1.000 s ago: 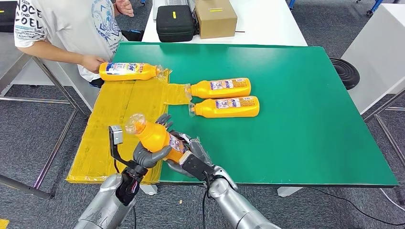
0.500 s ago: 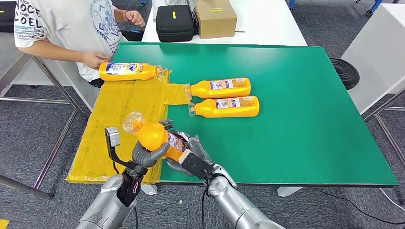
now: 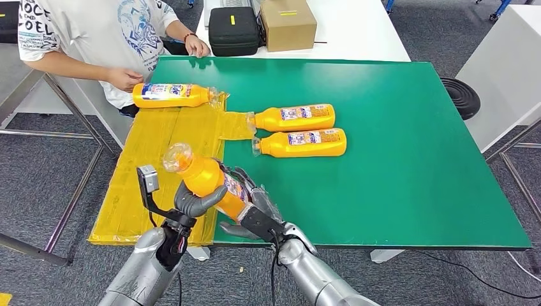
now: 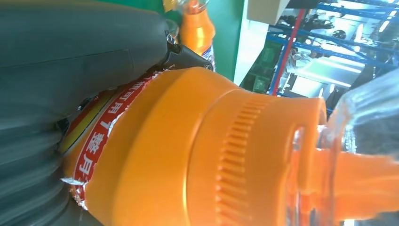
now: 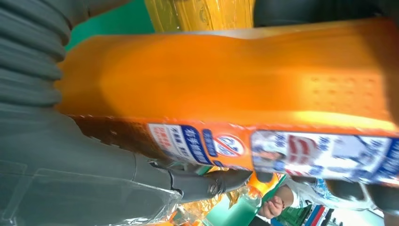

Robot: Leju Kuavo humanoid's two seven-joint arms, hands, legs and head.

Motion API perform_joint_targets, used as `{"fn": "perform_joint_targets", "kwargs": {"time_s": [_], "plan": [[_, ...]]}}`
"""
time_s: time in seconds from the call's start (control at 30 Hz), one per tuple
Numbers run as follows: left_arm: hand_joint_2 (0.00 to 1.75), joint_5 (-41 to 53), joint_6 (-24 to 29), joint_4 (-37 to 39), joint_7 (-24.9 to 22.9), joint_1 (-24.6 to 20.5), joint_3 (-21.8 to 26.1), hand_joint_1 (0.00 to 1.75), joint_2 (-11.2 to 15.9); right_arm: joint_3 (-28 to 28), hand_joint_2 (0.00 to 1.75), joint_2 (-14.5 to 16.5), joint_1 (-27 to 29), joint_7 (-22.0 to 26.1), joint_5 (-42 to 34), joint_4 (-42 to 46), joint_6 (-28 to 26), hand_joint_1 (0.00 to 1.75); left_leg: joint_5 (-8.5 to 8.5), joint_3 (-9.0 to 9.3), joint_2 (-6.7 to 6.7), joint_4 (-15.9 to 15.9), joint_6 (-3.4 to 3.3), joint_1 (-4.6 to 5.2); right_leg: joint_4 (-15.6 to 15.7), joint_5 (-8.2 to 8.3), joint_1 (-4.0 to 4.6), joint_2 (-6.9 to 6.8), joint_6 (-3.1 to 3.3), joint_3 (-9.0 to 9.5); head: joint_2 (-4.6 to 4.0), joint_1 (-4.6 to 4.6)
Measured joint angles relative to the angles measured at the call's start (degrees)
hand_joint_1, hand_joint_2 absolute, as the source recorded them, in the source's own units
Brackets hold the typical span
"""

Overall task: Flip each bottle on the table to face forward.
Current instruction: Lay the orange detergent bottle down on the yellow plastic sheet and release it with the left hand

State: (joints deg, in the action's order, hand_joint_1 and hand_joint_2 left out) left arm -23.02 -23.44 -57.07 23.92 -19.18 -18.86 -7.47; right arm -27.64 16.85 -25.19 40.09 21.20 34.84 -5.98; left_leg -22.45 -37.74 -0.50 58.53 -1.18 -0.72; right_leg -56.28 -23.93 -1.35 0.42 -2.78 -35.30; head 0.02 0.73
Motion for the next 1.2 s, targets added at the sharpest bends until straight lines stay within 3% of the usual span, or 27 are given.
{"fn": "perform_joint_targets", "kwargs": {"time_s": [0.43,0.57,0.7,0.8,1.0,1.2], "plan": [[1.75,3.2,2.4,-0.1,1.3,-0.4,0.0,1.72,-0.1,0.2,0.0,0.0,0.3,0.0,0.7,-0.3,-1.3,0.0,0.0,0.0,0.0,0.0,0.0,0.0,0.0,0.0,0.0,0.0,0.0,0.0,0.0,0.01],[1.75,11.2,9.8,-0.4,4.1,-0.8,-0.1,1.58,-0.1,0.2,0.0,-0.1,1.3,0.0,2.1,0.9,-2.9,0.0,0.0,0.0,-0.01,0.0,0.0,0.0,0.0,0.0,0.0,0.0,0.0,0.0,0.0,0.0],[1.75,18.0,17.3,-0.4,6.1,-1.5,0.0,1.74,0.0,0.3,0.0,-0.4,2.7,0.0,3.1,3.7,-3.5,0.0,0.0,0.0,-0.01,0.0,0.0,0.0,0.0,0.0,0.0,0.0,0.0,0.01,0.0,0.01],[1.75,23.0,23.4,-0.4,7.2,-2.1,0.6,1.75,0.5,0.9,0.0,-0.8,4.2,0.0,3.7,6.3,-3.5,0.0,0.0,-0.01,-0.01,0.0,0.0,-0.01,0.0,0.0,0.01,-0.01,0.0,0.01,0.0,0.01],[1.75,44.9,42.7,-3.1,5.4,-3.4,3.7,1.75,4.0,4.4,0.0,-3.0,9.0,-0.7,5.7,15.0,-3.6,0.0,0.0,-0.01,-0.02,0.0,0.0,-0.01,0.0,0.0,0.01,-0.02,0.0,0.0,0.0,0.01],[1.75,63.3,45.7,-6.4,-0.7,-5.5,6.9,1.75,8.4,9.0,0.0,-5.7,14.7,-1.6,7.4,26.3,-3.0,0.0,0.0,-0.02,-0.03,0.0,0.0,-0.01,0.0,0.0,0.0,-0.02,0.0,0.0,0.0,0.0]]}}
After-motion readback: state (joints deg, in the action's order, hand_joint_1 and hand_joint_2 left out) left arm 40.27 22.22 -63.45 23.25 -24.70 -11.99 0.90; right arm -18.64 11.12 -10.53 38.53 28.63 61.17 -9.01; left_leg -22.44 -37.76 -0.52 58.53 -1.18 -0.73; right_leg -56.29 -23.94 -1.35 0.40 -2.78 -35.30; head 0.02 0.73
